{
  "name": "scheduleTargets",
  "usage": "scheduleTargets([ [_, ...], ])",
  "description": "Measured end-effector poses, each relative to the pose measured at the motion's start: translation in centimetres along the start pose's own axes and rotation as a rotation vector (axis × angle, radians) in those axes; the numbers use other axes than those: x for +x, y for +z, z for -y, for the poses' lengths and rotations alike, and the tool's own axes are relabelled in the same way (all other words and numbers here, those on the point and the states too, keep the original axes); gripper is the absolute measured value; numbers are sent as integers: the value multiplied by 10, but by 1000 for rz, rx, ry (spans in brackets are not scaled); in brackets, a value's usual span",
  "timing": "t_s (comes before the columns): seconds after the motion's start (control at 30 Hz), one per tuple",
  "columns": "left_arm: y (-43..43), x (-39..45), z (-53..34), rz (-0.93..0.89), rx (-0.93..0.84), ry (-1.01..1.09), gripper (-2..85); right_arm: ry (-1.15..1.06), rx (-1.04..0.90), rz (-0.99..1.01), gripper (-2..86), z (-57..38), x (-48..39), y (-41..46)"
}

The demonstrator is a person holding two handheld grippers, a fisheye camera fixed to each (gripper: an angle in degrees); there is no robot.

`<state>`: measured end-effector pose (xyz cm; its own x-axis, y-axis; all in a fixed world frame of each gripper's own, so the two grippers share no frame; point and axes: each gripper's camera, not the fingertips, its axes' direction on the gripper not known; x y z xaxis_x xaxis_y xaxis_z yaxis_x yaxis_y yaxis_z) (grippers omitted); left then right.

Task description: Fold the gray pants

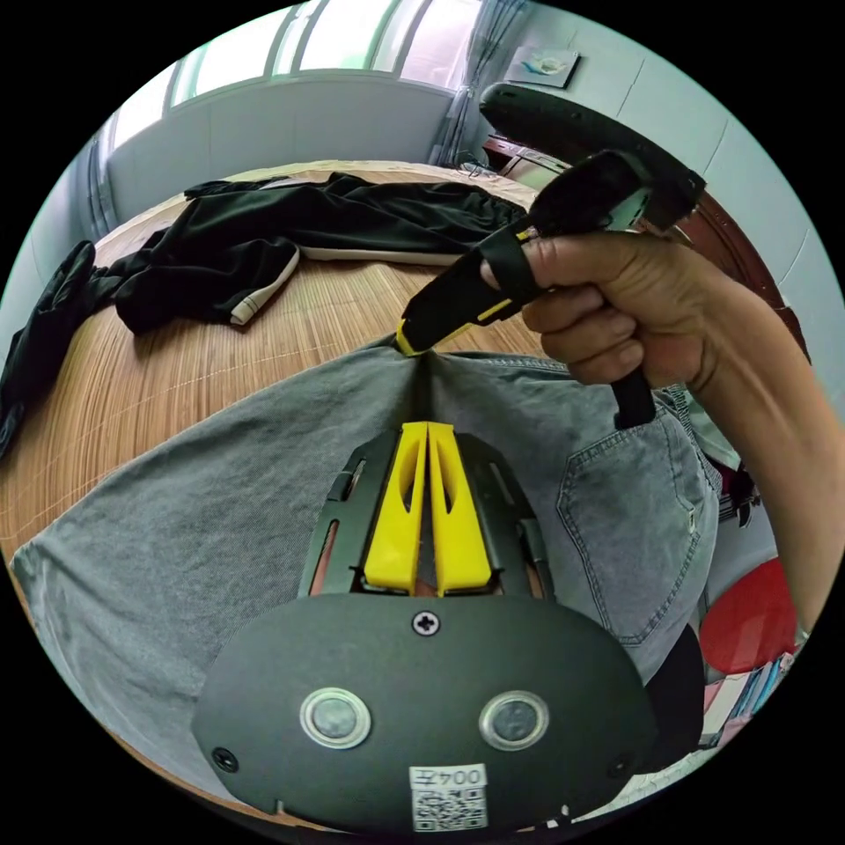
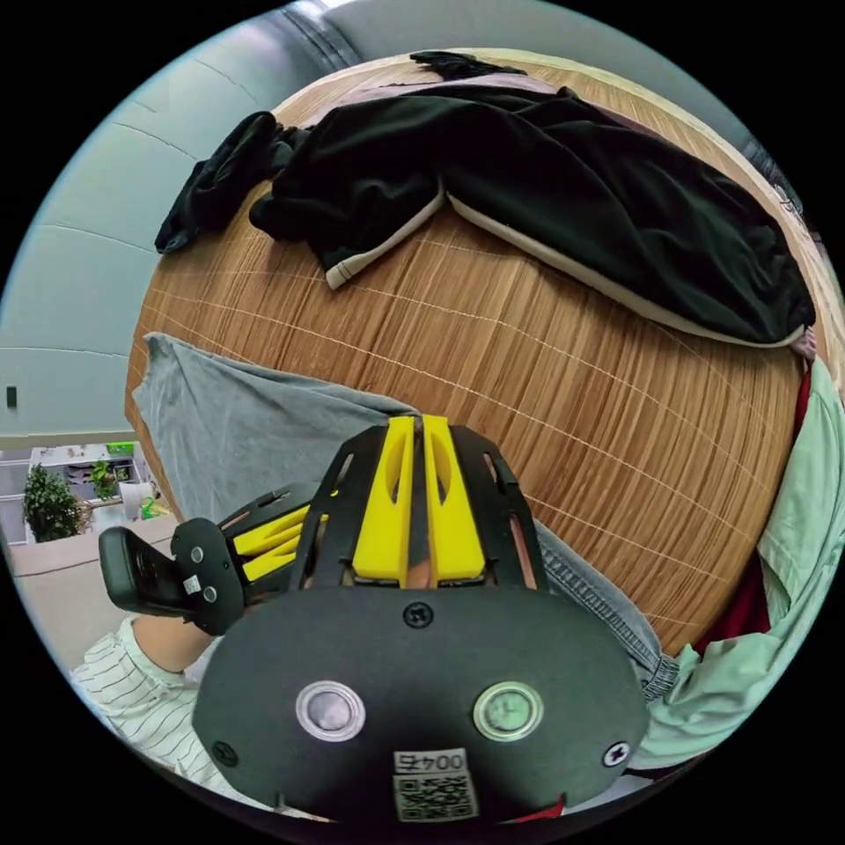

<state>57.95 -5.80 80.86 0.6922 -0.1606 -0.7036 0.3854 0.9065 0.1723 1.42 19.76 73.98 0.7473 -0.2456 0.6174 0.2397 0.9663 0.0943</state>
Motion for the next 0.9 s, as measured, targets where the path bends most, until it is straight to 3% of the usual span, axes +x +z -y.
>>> scheduleTargets([
  [0.17, 5, -17, -5, -52, 24, -20, 0, 30, 175, 211, 51, -43, 26, -28],
  [0.33, -11, -27, -16, -57, 133, 1, 1, 126, 422, 244, 27, -139, 58, -60],
  [0.47, -1, -32, 0, -50, 125, 30, 1, 95, 405, 137, -2, -216, 40, -56],
  [0.57, 32, -46, 19, -18, 2, -11, 1, 136, 349, 5, -6, -255, 31, -37],
  [0.7, 57, -73, 25, -60, -61, -87, 2, 210, 329, 15, -7, -283, 46, -19],
  [0.9, -17, -93, -33, -74, 23, 12, 1, 162, 381, 19, -7, -335, 27, -53],
])
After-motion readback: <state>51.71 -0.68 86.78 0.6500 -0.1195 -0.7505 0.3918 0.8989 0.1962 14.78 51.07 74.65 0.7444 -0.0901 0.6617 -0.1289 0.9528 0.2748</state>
